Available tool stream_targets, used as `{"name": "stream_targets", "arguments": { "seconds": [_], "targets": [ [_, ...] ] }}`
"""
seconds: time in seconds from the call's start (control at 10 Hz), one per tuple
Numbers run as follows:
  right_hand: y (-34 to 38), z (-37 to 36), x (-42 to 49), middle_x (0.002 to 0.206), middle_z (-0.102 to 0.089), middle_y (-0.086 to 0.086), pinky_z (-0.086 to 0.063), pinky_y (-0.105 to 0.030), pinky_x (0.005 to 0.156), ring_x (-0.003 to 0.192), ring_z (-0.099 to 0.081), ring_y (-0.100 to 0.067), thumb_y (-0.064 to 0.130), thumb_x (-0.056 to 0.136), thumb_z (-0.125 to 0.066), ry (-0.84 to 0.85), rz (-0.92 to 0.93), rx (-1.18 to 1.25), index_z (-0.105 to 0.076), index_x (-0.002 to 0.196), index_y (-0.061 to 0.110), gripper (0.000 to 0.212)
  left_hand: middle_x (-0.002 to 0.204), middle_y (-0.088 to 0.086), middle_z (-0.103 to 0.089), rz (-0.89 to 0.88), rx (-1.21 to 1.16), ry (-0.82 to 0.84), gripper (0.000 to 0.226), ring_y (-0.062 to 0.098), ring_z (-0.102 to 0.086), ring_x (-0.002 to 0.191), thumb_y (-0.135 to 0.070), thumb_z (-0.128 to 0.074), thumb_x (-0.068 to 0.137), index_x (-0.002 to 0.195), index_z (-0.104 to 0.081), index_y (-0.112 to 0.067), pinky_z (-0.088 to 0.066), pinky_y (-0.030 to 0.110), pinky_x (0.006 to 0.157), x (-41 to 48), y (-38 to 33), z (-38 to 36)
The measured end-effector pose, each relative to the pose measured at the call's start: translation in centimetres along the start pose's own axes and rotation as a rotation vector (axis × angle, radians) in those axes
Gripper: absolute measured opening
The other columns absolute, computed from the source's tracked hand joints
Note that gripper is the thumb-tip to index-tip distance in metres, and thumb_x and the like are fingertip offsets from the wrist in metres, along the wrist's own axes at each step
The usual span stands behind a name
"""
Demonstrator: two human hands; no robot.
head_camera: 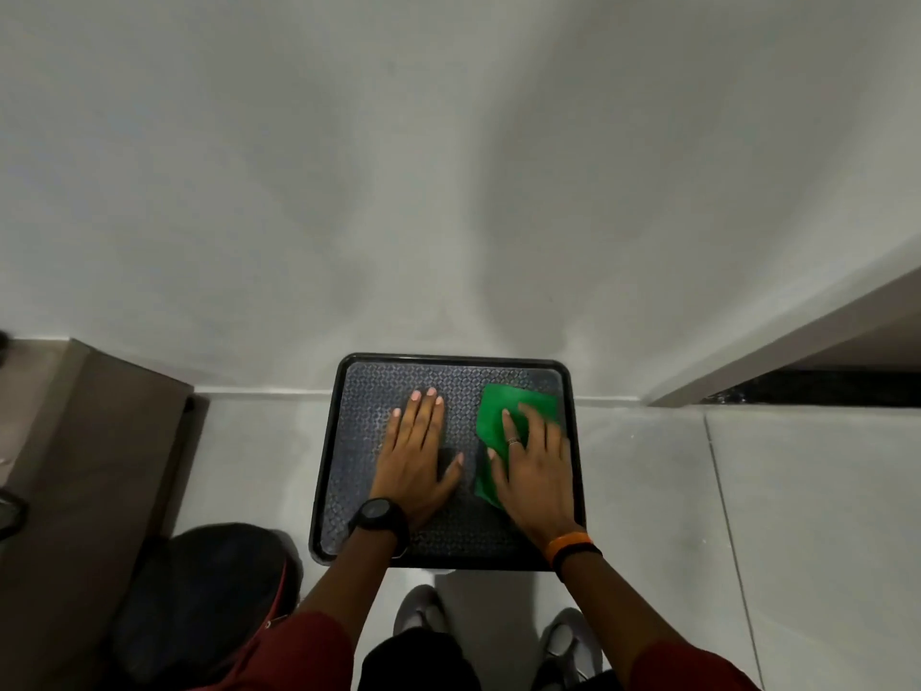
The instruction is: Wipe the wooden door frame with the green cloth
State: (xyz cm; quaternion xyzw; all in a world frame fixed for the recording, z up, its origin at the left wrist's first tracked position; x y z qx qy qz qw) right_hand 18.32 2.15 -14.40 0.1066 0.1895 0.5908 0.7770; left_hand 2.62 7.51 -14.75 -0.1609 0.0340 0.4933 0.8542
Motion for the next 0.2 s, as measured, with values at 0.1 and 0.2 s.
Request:
{"name": "stream_targets", "arguments": {
  "seconds": [0.1, 0.2],
  "targets": [
    [0.3, -1.6, -0.1, 0.162, -0.043, -0.018, -0.034, -0.060, 0.121, 0.150, -0.039, -0.038, 0.053, 0.101, -0.033, 0.024, 0.059, -0.129, -0.048, 0.154, 0.008, 0.071, 0.168, 0.016, -0.022, 0.034, -0.018, -0.014, 0.085, 0.032, -0.015, 0.157, -0.056, -0.031, 0.095, 0.158, -0.024, 0.000, -0.003, 0.047, 0.127, 0.1, 1.2, -2.3],
    [0.9, -0.1, 0.1, 0.172, -0.022, -0.015, -0.011, -0.057, 0.130, 0.160, -0.015, -0.033, 0.060, 0.102, -0.021, -0.015, 0.057, -0.113, -0.033, 0.162, 0.009, 0.079, 0.164, 0.020, -0.030, 0.027, -0.091, -0.093, 0.080, 0.036, -0.025, 0.154, -0.050, -0.037, 0.096, 0.155, -0.032, 0.004, -0.016, 0.051, 0.127, 0.2, 0.6, -0.6]
  ]
}}
Point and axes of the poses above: each hand's wrist, its own x-axis towards the middle knuckle, its own z-axis out of the back of the hand, y = z × x, the point moved 8 cm from there along x, towards the middle knuckle
